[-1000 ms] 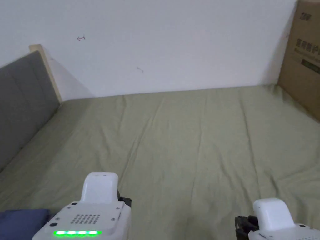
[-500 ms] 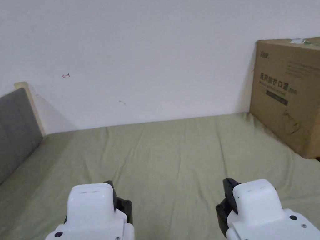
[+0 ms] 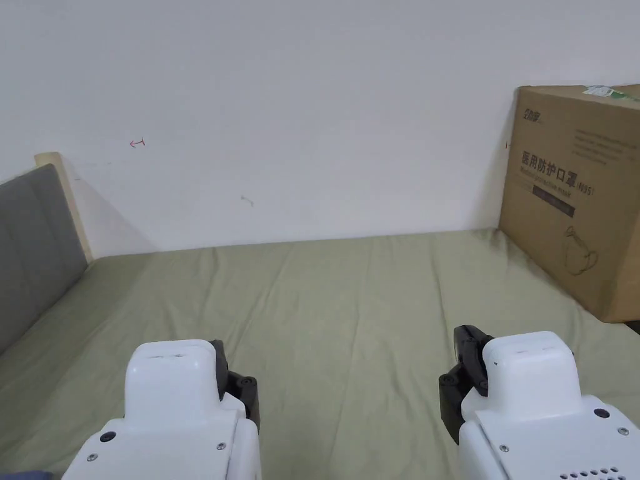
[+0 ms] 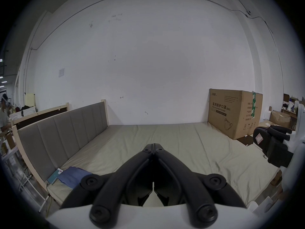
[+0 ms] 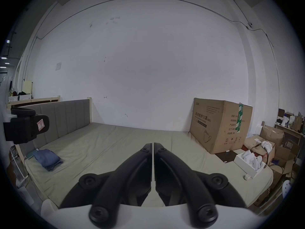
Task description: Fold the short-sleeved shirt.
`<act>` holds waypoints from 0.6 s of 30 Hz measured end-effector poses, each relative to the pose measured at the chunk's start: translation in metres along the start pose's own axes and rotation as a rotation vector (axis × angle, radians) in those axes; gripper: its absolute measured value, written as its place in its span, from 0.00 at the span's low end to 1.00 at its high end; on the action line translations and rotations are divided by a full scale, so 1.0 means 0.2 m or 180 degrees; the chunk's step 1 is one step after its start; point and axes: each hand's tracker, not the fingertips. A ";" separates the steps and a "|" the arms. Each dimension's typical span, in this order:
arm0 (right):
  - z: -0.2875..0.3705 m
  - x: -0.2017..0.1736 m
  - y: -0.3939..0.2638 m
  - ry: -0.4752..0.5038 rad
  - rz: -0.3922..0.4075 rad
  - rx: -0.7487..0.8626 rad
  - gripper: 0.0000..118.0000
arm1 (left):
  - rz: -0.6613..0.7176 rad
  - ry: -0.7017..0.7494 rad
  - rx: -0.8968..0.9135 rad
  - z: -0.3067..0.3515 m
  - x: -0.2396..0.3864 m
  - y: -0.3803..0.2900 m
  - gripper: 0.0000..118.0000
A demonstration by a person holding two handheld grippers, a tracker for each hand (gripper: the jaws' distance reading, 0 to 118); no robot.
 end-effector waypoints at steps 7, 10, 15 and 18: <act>-0.01 0.00 0.00 -0.0038 0.0005 -0.0011 0.12 | 0.0079 0.0025 0.0003 -0.01 -0.04 0.00 0.43; -0.01 0.00 0.00 -0.0070 -0.0017 -0.0009 0.28 | 0.0178 0.0002 -0.0059 -0.01 -0.05 0.00 0.77; -0.02 0.02 -0.01 -0.0100 -0.0076 -0.0009 0.79 | 0.0220 0.0107 0.0009 0.00 -0.05 0.00 0.92; -0.01 0.02 -0.02 -0.0173 -0.0071 0.0019 0.92 | 0.0204 0.0049 -0.0012 0.00 -0.07 0.01 0.92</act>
